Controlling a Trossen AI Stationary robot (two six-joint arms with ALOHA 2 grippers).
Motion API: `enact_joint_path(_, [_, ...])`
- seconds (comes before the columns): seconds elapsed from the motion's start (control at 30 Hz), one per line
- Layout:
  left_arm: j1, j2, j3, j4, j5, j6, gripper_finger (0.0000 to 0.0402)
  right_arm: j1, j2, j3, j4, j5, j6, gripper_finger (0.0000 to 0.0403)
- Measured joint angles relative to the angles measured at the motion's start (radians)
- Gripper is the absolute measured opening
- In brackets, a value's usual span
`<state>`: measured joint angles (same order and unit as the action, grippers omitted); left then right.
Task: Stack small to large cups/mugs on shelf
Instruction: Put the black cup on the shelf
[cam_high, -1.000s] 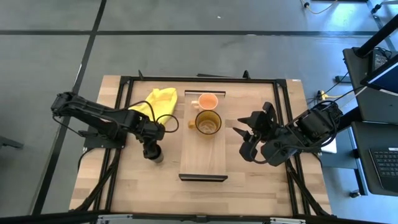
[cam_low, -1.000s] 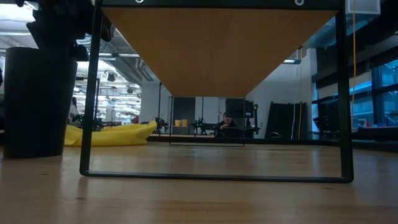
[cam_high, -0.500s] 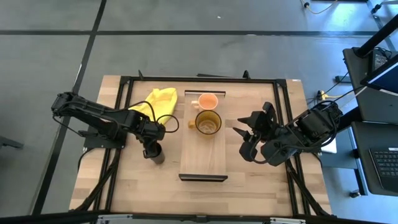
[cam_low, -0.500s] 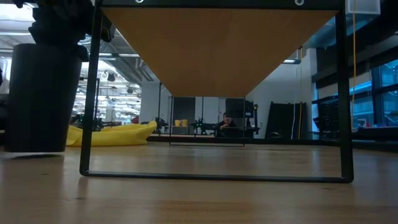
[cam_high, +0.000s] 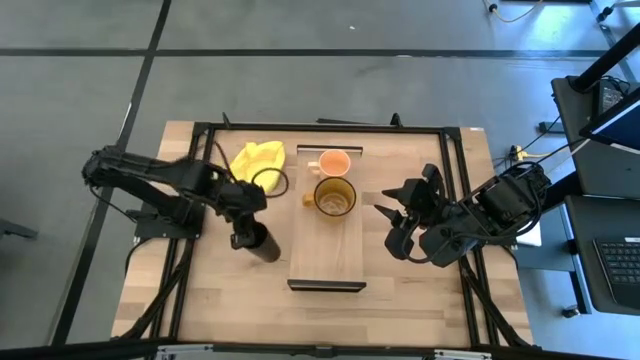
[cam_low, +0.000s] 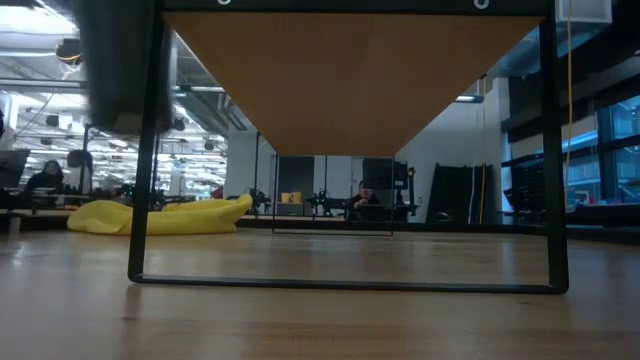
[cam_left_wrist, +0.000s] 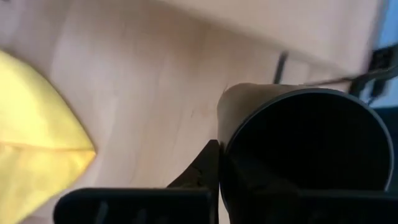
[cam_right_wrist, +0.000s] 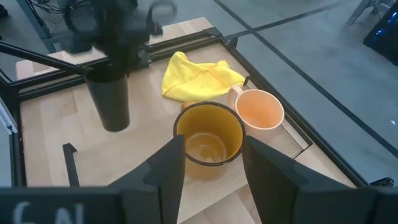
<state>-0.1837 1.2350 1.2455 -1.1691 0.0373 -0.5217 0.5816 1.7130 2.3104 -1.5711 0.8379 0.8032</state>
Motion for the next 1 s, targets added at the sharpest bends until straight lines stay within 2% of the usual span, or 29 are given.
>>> enact_joint_path(0.17, [0.0,0.024,0.206,-0.117,-0.028,-0.012,0.0001,0.0,0.0,-0.017,0.001,0.002,0.004,0.0161])
enact_joint_path(0.3, [-0.02,0.065,0.351,-0.141,-0.045,-0.011,0.0001,-0.006,-0.002,-0.08,0.001,0.006,0.042,0.0161])
enact_joint_path(0.57, [-0.055,0.252,0.615,-0.185,-0.073,0.053,0.0001,-0.025,-0.029,-0.242,0.001,0.01,0.249,0.0161])
enact_joint_path(0.77, [-0.032,0.444,0.85,-0.246,-0.076,0.171,0.0,-0.029,-0.137,-0.367,-0.001,0.102,0.445,0.0161])
enact_joint_path(1.0, [0.019,0.621,1.059,-0.373,-0.07,0.246,0.0,-0.029,-0.277,-0.483,-0.001,0.246,0.57,0.0161])
